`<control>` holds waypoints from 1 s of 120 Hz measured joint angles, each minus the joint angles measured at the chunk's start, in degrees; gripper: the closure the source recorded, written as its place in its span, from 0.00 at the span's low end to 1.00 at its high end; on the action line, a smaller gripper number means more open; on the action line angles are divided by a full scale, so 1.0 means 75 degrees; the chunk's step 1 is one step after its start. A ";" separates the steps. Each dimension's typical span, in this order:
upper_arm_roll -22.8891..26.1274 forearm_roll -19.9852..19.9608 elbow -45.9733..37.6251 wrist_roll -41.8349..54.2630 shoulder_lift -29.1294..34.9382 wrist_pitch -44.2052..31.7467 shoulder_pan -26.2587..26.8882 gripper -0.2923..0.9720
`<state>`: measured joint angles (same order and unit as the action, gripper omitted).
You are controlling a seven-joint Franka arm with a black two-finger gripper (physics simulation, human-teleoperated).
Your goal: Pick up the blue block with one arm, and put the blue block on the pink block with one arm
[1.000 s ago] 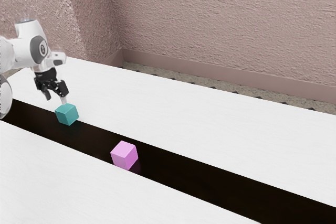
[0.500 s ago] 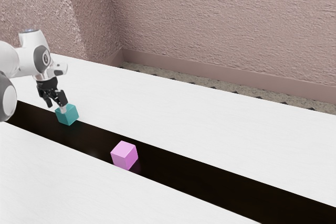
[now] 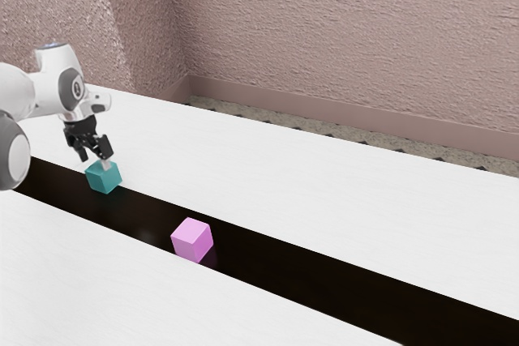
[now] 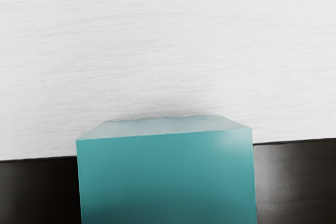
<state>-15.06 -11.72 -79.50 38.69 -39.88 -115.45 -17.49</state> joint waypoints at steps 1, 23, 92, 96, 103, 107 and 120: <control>0.0001 -0.0001 0.0004 -0.0011 -0.0008 -0.0003 0.0000 0.23; 0.0009 -0.0015 0.0030 -0.0258 -0.0176 -0.0091 0.0000 0.23; 0.0078 -0.0018 0.0027 -0.0834 -0.0525 -0.0386 0.0000 0.32; 0.0080 -0.0016 0.0032 -0.0853 -0.0525 -0.0396 -0.0001 0.33; 0.0084 -0.0009 0.0036 -0.0882 -0.0525 -0.0409 -0.0001 0.35; 0.0086 -0.0006 0.0037 -0.0898 -0.0525 -0.0415 -0.0001 0.36; 0.0083 0.0004 0.0038 -0.0939 -0.0525 -0.0431 -0.0001 0.40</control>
<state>-14.44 -11.69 -79.21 31.65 -43.82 -118.69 -17.49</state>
